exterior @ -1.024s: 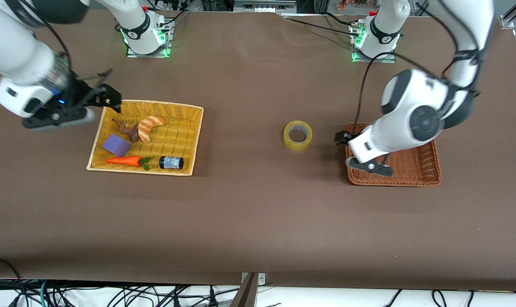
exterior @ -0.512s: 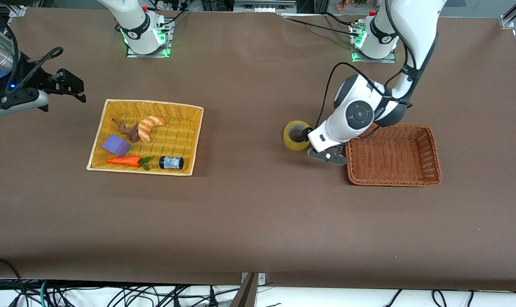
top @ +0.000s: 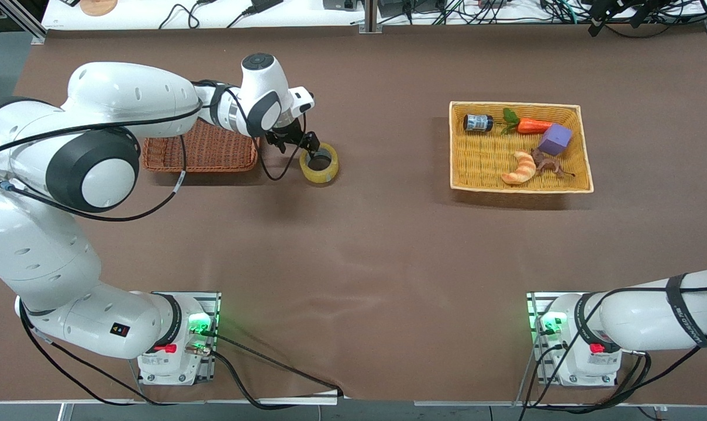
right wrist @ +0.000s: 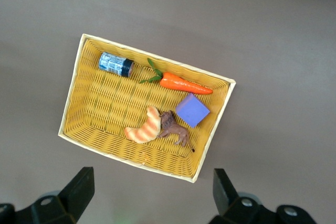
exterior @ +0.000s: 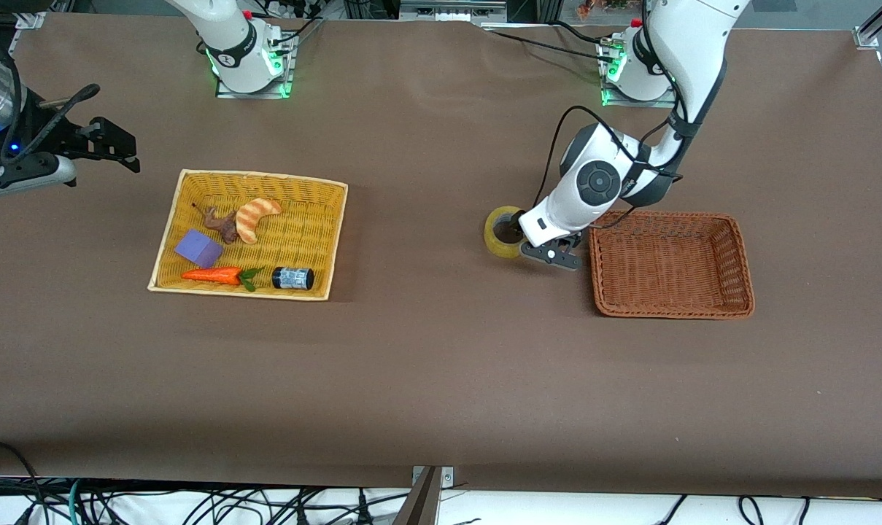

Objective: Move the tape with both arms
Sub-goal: 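Close the left gripper on the tape roll's rim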

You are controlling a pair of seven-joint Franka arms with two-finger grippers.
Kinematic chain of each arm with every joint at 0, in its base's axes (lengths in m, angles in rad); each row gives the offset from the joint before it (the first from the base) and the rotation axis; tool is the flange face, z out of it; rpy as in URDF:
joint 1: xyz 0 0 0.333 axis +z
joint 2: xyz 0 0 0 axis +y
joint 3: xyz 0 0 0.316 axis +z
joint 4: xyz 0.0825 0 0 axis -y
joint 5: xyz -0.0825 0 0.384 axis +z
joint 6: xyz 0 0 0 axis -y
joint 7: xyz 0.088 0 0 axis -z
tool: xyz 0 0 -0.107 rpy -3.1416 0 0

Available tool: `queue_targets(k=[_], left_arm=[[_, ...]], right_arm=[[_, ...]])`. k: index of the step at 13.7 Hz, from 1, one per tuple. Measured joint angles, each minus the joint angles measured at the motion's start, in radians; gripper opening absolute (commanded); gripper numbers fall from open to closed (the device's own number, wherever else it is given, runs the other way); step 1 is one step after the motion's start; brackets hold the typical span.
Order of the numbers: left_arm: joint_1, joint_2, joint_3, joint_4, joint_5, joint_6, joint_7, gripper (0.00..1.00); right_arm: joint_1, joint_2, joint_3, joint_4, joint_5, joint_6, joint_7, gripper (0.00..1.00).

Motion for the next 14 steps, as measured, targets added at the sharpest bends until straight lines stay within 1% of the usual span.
queue_targets(k=[1,2,3,4,5,9,12,14], left_arm=[[-0.004,0.002,0.0,0.0,0.0,0.004,-0.007,0.73],[-0.009,0.004,0.0,0.0,0.0,0.008,-0.012,0.45],[-0.013,0.006,0.0,0.0,0.0,0.011,-0.016,0.22],[-0.015,0.007,0.0,0.0,0.0,0.013,-0.018,0.07],[-0.015,0.007,0.0,0.0,0.0,0.014,-0.021,0.01],[-0.015,0.006,-0.002,0.0,0.0,0.014,-0.029,0.0],[-0.014,0.005,0.001,0.004,0.0,0.005,-0.034,0.0],[-0.001,-0.004,0.01,0.04,0.0,-0.06,-0.037,0.0]], right_arm=[[-0.002,0.0,-0.002,0.0,0.0,-0.002,0.011,1.0],[-0.003,0.0,-0.005,0.0,0.0,-0.006,0.02,1.0],[-0.003,0.001,-0.012,0.0,0.0,-0.009,0.024,1.0],[-0.003,0.003,-0.02,0.0,0.0,-0.009,0.026,1.0],[-0.004,0.005,-0.028,0.0,0.0,-0.009,0.026,1.0],[-0.004,0.006,-0.046,0.002,0.0,-0.009,0.026,1.0],[-0.004,0.006,-0.048,0.003,0.0,-0.009,0.026,1.0],[-0.004,0.006,-0.048,0.003,0.0,-0.009,0.026,1.0]])
